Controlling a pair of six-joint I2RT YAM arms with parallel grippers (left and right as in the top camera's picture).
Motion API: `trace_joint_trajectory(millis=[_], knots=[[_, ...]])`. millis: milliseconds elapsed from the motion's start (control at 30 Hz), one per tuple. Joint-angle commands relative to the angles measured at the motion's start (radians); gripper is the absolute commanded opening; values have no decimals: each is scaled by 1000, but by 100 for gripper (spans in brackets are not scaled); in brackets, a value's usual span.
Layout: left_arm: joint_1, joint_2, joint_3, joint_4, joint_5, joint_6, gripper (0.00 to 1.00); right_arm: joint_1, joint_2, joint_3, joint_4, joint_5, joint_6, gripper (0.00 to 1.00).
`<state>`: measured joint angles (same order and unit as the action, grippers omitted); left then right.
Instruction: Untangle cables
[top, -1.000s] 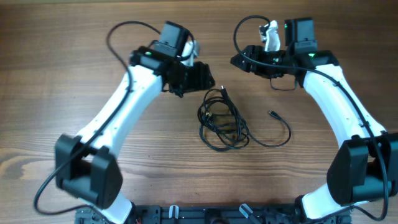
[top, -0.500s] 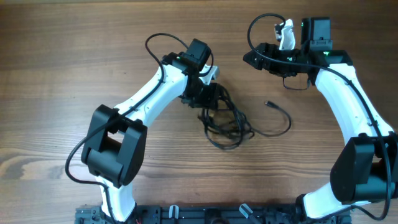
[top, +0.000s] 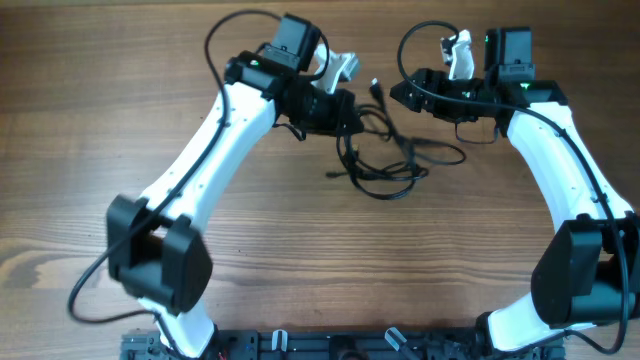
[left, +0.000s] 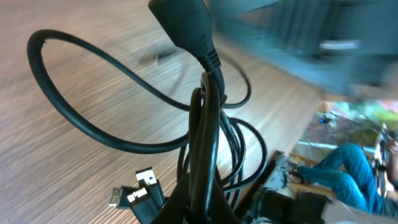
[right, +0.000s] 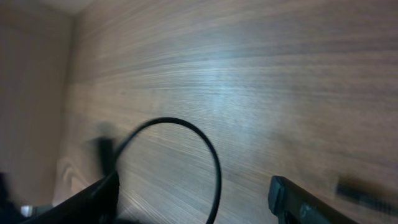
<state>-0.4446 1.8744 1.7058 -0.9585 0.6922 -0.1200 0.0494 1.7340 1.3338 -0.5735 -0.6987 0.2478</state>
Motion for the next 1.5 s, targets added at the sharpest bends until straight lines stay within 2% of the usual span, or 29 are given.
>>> trace_joint_trajectory(millis=[0,233,333,467,533,633,700,900,967,1100,1133,1200,1333,1367,1467], knots=[[-1,-53,25,3,104,90,4,3,10,3,13,-117,-123,81],[0,-53,25,-3,107,78,4,3,10,3,104,-295,-135,81],[1,-53,25,-3,213,92,4,3,10,3,111,-293,-145,82],[1,-53,25,0,242,144,4,3,10,1,77,-246,-175,82],[3,-53,25,4,243,168,4,3,10,1,41,-194,-228,82],[5,-53,25,14,243,169,4,3,10,1,-28,-188,-411,85],[5,-53,25,23,248,169,4,3,11,1,-57,-188,-483,86],[5,-53,25,48,323,169,4,21,70,0,-76,-192,-536,86],[5,-53,25,53,330,169,4,37,109,0,-72,-236,-536,86],[4,-53,25,53,330,168,4,63,171,0,-18,-448,-530,85],[4,-53,25,56,330,167,4,77,187,0,13,-469,-490,85],[4,-53,25,58,330,165,4,98,209,0,84,-424,-382,81],[4,-53,25,56,330,165,4,97,217,0,238,-143,-69,50],[4,-53,25,56,330,165,4,87,216,0,275,-94,-14,38],[4,-53,25,56,330,165,4,49,216,1,372,-21,106,24]])
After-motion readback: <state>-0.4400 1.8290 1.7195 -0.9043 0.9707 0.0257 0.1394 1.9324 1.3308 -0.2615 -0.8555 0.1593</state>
